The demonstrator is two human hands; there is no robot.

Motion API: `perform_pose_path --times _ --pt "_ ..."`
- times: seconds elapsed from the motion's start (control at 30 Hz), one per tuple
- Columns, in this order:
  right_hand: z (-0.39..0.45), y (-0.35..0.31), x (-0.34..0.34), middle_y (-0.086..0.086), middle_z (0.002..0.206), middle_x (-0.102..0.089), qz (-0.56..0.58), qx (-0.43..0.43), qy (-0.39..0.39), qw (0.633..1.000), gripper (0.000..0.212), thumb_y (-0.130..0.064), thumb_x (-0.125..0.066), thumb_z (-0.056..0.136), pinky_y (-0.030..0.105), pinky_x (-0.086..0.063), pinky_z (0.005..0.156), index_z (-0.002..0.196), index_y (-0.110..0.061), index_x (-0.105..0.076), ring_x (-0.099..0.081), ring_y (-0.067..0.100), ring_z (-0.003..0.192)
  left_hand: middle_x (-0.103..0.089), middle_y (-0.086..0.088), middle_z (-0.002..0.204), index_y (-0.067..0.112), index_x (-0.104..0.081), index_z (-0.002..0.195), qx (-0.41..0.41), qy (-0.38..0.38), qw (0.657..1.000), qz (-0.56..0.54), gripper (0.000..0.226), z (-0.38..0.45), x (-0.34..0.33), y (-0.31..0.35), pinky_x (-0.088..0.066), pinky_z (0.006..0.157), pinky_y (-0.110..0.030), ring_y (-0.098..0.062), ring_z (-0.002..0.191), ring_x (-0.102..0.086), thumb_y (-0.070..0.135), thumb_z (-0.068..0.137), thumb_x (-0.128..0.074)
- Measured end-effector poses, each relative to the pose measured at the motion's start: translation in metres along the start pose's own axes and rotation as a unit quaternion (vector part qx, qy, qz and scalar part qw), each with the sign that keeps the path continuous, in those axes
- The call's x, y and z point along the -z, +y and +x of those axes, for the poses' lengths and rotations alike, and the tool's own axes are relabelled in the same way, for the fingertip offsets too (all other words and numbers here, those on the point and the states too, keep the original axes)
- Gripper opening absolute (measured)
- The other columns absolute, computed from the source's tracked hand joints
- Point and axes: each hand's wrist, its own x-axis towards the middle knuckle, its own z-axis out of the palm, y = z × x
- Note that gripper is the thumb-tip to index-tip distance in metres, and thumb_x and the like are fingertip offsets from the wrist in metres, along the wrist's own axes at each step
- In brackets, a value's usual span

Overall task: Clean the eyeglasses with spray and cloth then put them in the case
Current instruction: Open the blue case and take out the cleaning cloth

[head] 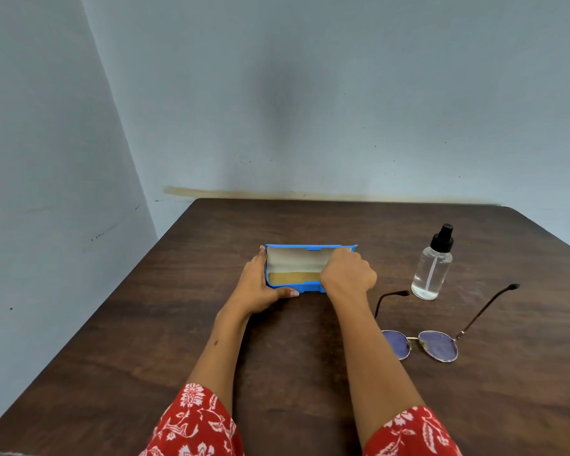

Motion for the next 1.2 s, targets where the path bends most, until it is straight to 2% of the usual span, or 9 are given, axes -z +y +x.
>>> perform_pose_path --times 0.17,0.4,0.53,0.63,0.77,0.9,1.03,1.1,1.2 --pt "0.005 -0.003 0.004 0.008 0.124 -0.056 -0.024 -0.007 -0.008 1.000 0.031 -0.015 -0.053 0.092 0.031 -0.042 0.080 0.123 -0.012 -0.053 -0.054 0.024 0.113 -0.029 -0.005 0.150 0.013 -0.016 0.147 0.005 -0.003 1.000 0.000 0.112 -0.001 0.000 -0.001 -0.027 0.114 -0.040 -0.023 0.139 -0.025 0.030 0.061 -0.086" --pt "0.002 -0.001 0.001 0.008 0.118 -0.057 0.015 -0.008 0.010 1.000 0.030 -0.016 -0.057 0.090 0.031 -0.039 0.072 0.119 -0.012 -0.053 -0.056 0.024 0.108 -0.033 -0.006 0.140 0.010 -0.014 0.147 0.021 0.011 0.999 0.022 0.110 0.000 -0.001 -0.001 -0.028 0.109 -0.034 -0.022 0.135 -0.026 0.031 0.065 -0.084" --pt "-0.004 0.003 0.000 0.009 0.117 -0.058 0.061 0.002 0.042 0.997 0.026 -0.015 -0.056 0.087 0.031 -0.038 0.072 0.113 -0.011 -0.056 -0.058 0.028 0.108 -0.034 -0.006 0.139 0.011 -0.012 0.148 0.029 0.018 0.999 0.034 0.116 0.001 -0.002 -0.003 -0.028 0.110 -0.038 -0.023 0.135 -0.026 0.040 0.062 -0.083" --pt "-0.007 0.001 0.004 0.009 0.110 -0.060 0.088 0.021 0.071 0.993 0.023 -0.013 -0.053 0.089 0.031 -0.039 0.070 0.111 -0.013 -0.060 -0.059 0.027 0.100 -0.037 -0.006 0.140 0.011 -0.013 0.148 0.032 0.021 0.998 0.043 0.118 -0.001 -0.002 -0.001 -0.031 0.111 -0.041 -0.023 0.136 -0.027 0.047 0.060 -0.082" --pt "-0.010 -0.009 0.014 0.007 0.109 -0.063 0.111 0.052 0.111 0.986 0.023 -0.014 -0.053 0.090 0.031 -0.043 0.071 0.110 -0.016 -0.064 -0.061 0.027 0.099 -0.044 -0.004 0.137 0.014 -0.016 0.148 0.043 0.022 0.997 0.055 0.126 -0.001 -0.001 -0.001 -0.038 0.106 -0.045 -0.023 0.133 -0.034 0.064 0.048 -0.075" --pt "-0.014 -0.017 0.029 0.005 0.105 -0.066 0.133 0.085 0.125 0.979 0.017 -0.017 -0.056 0.092 0.031 -0.041 0.068 0.106 -0.017 -0.065 -0.061 0.026 0.098 -0.031 -0.006 0.147 0.011 -0.004 0.149 0.031 0.026 0.997 0.064 0.122 -0.009 0.000 0.007 -0.027 0.113 -0.041 -0.022 0.139 -0.022 0.048 0.061 -0.081" --pt "-0.021 -0.019 0.042 0.004 0.103 -0.067 0.164 0.116 0.133 0.971 0.017 -0.023 -0.058 0.090 0.031 -0.041 0.069 0.104 -0.019 -0.067 -0.061 0.026 0.097 -0.010 -0.001 0.157 0.015 0.000 0.149 -0.002 0.038 0.996 0.079 0.126 -0.011 0.002 0.003 -0.017 0.117 -0.041 -0.020 0.144 -0.009 0.050 0.060 -0.082" --pt "-0.027 -0.019 0.052 0.004 0.104 -0.066 0.170 0.133 0.141 0.966 0.019 -0.025 -0.059 0.090 0.030 -0.040 0.070 0.105 -0.019 -0.067 -0.061 0.025 0.098 -0.009 0.002 0.157 0.018 -0.005 0.149 -0.024 0.052 0.996 0.068 0.121 -0.014 0.003 0.005 -0.013 0.118 -0.043 -0.017 0.145 -0.006 0.055 0.061 -0.078" --pt "-0.038 -0.016 0.070 0.004 0.105 -0.067 0.177 0.164 0.159 0.957 0.019 -0.026 -0.060 0.089 0.029 -0.039 0.069 0.105 -0.019 -0.068 -0.061 0.025 0.100 -0.024 0.004 0.153 0.020 -0.027 0.145 -0.064 0.099 0.993 0.015 0.100 -0.022 0.003 0.016 -0.019 0.117 -0.042 -0.012 0.142 -0.017 0.055 0.063 -0.071"
